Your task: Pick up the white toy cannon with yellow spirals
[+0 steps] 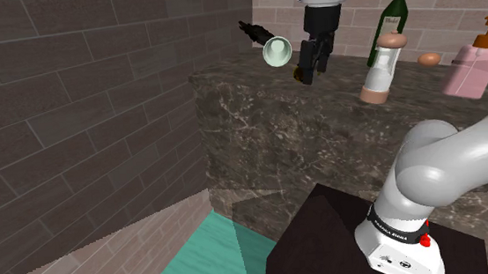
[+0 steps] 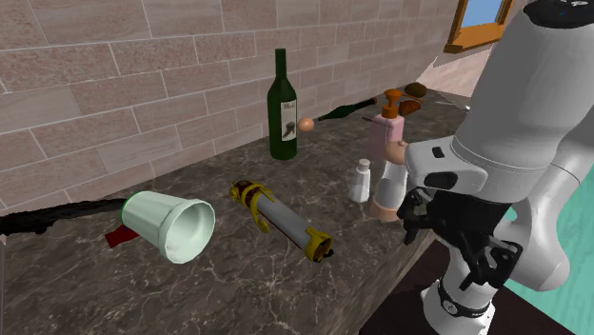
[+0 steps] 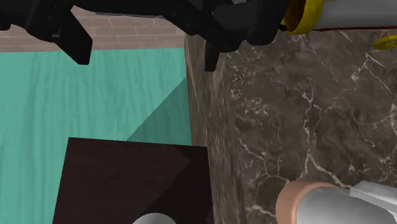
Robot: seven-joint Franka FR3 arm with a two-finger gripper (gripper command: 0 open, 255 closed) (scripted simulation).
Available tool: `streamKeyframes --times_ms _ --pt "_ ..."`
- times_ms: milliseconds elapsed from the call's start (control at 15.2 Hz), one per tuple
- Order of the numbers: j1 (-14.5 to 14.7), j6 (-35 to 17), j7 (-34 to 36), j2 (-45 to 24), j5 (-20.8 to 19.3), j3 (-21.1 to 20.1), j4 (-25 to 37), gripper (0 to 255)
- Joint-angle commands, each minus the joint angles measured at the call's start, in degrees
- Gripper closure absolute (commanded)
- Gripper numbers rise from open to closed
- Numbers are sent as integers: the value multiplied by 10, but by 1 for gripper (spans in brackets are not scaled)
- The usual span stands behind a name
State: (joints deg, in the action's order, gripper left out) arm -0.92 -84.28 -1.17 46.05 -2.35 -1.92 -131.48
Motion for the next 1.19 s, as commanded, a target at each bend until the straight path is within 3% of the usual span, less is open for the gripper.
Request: streamKeyframes --times_ms 0,528,1122 --pt "0 0 0 0 0 0 0 0" --pt "51 -11 -312 37 -142 129 -30 0" --pt "127 -80 -656 -12 -277 285 19 0"
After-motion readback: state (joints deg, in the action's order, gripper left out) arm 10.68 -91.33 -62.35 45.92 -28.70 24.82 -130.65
